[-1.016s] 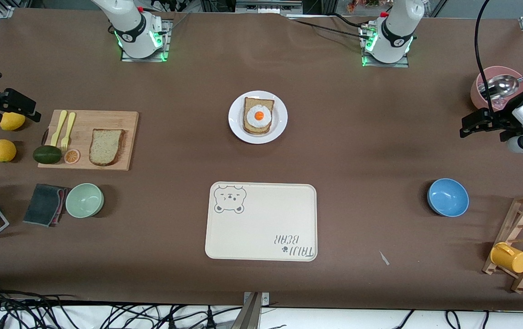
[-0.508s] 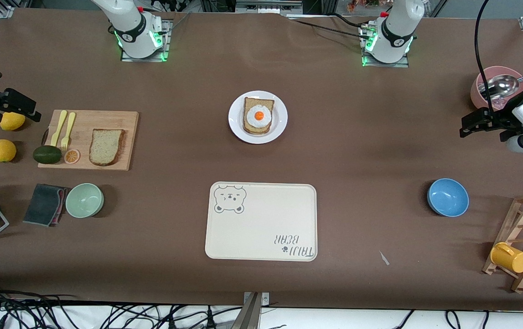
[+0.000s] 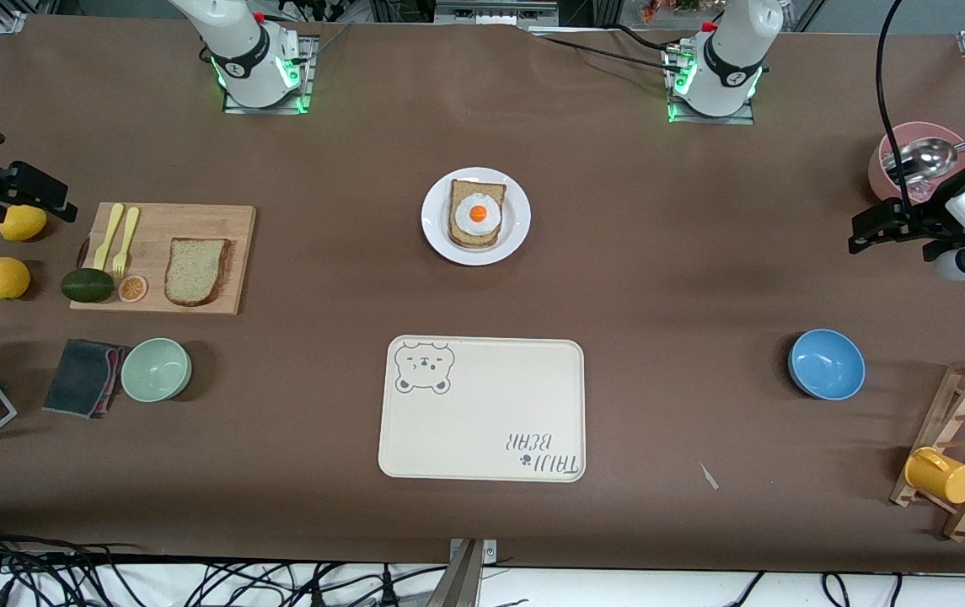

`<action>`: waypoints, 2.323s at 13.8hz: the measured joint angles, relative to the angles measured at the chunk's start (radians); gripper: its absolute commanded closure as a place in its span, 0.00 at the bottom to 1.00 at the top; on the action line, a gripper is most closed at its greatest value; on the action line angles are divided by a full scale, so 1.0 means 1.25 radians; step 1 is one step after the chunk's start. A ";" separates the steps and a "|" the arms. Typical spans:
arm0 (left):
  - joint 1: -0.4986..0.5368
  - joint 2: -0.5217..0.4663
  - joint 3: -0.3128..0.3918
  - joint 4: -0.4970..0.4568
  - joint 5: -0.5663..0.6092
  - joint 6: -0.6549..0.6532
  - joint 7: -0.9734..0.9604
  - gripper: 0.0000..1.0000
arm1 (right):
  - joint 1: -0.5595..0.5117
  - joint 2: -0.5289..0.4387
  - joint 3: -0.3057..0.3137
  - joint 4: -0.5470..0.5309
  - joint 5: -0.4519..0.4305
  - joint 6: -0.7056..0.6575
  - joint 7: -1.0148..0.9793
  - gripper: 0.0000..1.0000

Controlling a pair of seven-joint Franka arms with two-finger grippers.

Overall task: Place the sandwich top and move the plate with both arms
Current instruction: 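Reach the right gripper down to the bread slice on the cutting board, then grasp the bread slice with the right gripper and lift it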

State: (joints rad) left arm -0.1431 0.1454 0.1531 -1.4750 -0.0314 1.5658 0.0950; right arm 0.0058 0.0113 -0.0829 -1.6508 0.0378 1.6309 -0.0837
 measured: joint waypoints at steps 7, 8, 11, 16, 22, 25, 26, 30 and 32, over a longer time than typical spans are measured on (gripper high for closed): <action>0.000 0.000 0.000 0.001 0.000 0.000 0.001 0.00 | -0.002 0.114 -0.004 -0.030 -0.015 0.011 0.013 0.00; 0.000 0.000 0.000 0.001 0.000 0.000 0.001 0.00 | -0.001 0.139 -0.004 -0.041 -0.021 0.038 0.023 0.00; 0.000 0.000 0.000 0.001 0.000 0.000 0.001 0.00 | 0.007 0.183 0.001 -0.135 -0.071 0.187 0.066 0.00; 0.000 0.000 0.000 0.001 0.000 0.000 0.001 0.00 | 0.049 0.194 0.005 -0.306 -0.151 0.414 0.206 0.00; 0.000 0.000 0.000 0.001 0.000 0.000 0.001 0.00 | 0.074 0.242 0.006 -0.367 -0.182 0.485 0.311 0.03; 0.000 0.000 0.000 0.001 0.000 0.000 0.001 0.00 | 0.079 0.271 0.006 -0.377 -0.222 0.513 0.379 0.15; 0.000 0.000 0.000 0.001 0.000 0.000 0.001 0.00 | 0.081 0.281 0.006 -0.377 -0.230 0.521 0.390 0.24; 0.000 0.000 0.000 0.001 0.000 0.000 0.001 0.00 | 0.081 0.312 0.006 -0.376 -0.236 0.556 0.404 0.38; 0.000 0.000 0.000 0.001 0.000 0.000 0.001 0.00 | 0.081 0.313 0.006 -0.375 -0.236 0.560 0.406 0.41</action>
State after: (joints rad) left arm -0.1433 0.1453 0.1530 -1.4732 -0.0314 1.5657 0.0960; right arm 0.1073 0.4028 -0.0757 -2.1200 -0.2571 2.3310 0.4236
